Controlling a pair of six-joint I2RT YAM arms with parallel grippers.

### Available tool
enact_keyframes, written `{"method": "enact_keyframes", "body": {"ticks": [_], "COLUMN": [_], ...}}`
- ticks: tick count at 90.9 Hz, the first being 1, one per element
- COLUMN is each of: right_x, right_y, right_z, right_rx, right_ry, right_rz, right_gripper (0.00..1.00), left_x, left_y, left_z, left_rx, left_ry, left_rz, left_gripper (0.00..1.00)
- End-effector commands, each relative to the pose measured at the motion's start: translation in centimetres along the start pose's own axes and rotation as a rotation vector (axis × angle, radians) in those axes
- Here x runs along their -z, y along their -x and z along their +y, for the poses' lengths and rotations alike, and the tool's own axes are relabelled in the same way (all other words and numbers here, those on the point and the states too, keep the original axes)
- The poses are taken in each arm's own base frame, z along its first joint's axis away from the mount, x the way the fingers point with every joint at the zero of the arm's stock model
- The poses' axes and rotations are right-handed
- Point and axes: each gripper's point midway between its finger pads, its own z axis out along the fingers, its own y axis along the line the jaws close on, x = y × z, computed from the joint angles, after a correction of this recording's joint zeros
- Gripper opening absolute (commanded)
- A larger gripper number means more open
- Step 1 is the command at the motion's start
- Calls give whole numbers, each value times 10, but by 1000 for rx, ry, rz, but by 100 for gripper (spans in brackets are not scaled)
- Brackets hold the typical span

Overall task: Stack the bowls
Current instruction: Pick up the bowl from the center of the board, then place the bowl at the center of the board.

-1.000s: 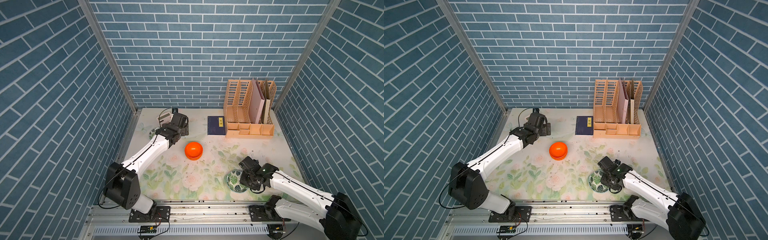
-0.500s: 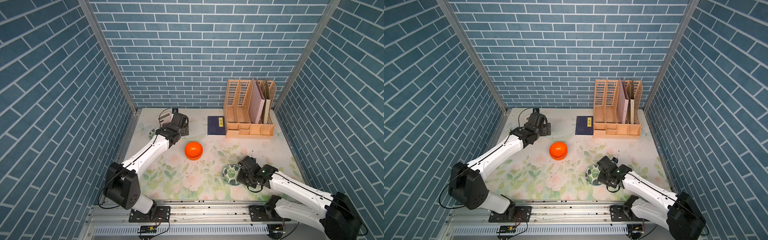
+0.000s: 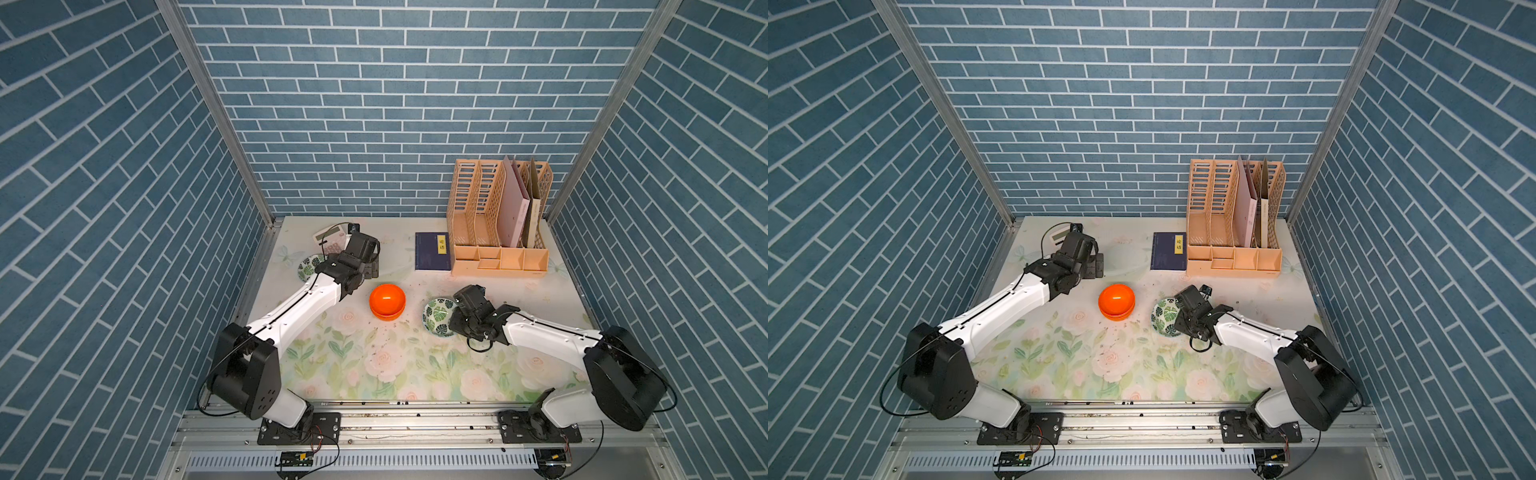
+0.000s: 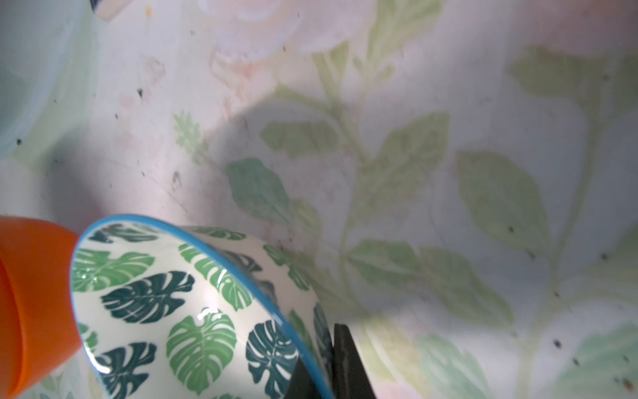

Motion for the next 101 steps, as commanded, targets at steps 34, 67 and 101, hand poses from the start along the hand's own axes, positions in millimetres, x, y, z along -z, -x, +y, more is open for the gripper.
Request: {"method": "enact_keyframes", "body": {"ticks": [34, 67, 101], "right_x": [-19, -20, -24], "right_y": [42, 28, 13], "right_z": [52, 50, 39], "right_rx": [47, 95, 110], "right_ry": [175, 117, 79], "right_rz": [-51, 61, 133], "right_gripper": [0, 0, 0], "left_x": [-1, 2, 4], "left_y": [-10, -5, -3], "left_z": [9, 11, 19], "left_rx": [-12, -9, -5], "left_ry": [44, 57, 72], "left_rz": [26, 16, 10], "left_gripper": [97, 97, 98]}}
